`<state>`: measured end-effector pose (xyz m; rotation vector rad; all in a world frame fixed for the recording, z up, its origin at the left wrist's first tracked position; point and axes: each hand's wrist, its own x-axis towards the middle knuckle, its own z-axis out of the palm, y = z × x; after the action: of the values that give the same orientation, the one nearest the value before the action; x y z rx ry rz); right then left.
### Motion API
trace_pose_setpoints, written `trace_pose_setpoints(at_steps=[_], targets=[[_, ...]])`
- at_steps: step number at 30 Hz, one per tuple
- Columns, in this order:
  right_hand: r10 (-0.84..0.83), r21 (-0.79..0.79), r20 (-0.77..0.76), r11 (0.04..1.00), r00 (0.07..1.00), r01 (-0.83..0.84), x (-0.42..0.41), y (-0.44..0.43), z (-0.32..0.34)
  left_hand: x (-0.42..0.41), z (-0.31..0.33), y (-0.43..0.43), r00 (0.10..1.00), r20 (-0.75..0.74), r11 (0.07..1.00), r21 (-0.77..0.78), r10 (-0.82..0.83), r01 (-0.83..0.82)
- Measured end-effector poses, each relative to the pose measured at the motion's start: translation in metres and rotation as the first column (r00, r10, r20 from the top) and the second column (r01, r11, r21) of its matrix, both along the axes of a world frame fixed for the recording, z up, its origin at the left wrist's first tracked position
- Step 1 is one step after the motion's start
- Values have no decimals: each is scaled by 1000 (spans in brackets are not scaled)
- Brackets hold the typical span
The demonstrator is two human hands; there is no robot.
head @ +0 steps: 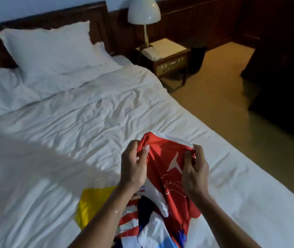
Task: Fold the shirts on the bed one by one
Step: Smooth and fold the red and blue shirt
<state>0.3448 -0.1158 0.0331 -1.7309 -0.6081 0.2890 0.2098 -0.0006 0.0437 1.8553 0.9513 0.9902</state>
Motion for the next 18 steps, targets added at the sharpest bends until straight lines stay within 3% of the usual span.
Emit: trace_pose_setpoints(at_steps=[5, 8, 14, 18], targets=[[151, 119, 98, 980, 984, -162, -68, 5, 102, -95, 125, -8, 981, 187, 992, -125, 40, -16], [263, 112, 181, 952, 948, -286, -115, 5, 157, -170, 198, -13, 970, 235, 990, -141, 56, -23], [504, 19, 294, 847, 812, -532, -219, -1, 255, -346, 306, -32, 958, 261, 988, -128, 121, -90], [487, -150, 452, 868, 748, -474, -289, 1, 294, -463, 346, -45, 920, 328, 975, -128, 215, -182]])
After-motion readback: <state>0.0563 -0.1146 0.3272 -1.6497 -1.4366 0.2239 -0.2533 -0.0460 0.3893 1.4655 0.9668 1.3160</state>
